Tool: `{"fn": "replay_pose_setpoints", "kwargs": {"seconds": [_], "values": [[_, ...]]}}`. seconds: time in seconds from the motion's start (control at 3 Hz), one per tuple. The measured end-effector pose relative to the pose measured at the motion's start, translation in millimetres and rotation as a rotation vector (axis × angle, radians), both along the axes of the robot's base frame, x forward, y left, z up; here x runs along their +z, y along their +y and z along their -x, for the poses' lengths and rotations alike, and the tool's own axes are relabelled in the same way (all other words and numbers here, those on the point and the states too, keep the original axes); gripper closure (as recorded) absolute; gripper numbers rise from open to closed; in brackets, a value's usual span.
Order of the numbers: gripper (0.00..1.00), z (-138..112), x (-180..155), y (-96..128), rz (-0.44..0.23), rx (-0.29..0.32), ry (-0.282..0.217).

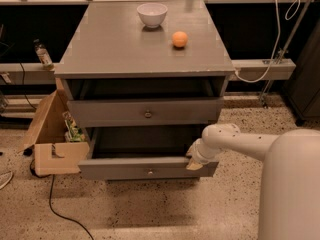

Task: Open middle drawer

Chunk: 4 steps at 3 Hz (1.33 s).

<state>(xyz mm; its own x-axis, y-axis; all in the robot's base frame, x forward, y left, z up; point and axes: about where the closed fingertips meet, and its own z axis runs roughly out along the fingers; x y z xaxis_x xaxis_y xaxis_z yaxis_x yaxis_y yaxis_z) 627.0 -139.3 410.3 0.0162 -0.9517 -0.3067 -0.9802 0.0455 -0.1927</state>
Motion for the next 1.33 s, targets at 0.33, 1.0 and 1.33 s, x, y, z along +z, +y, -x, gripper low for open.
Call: {"fn": "replay_pose_setpoints", "kwargs": {"seconds": [0.33, 1.0, 1.33], "values": [[0.05, 8, -8, 0, -0.002, 0.013, 0.046], [0.23, 64, -20, 12, 0.056, 0.051, 0.216], [0.47, 77, -17, 14, 0.069, 0.056, 0.24]]}}
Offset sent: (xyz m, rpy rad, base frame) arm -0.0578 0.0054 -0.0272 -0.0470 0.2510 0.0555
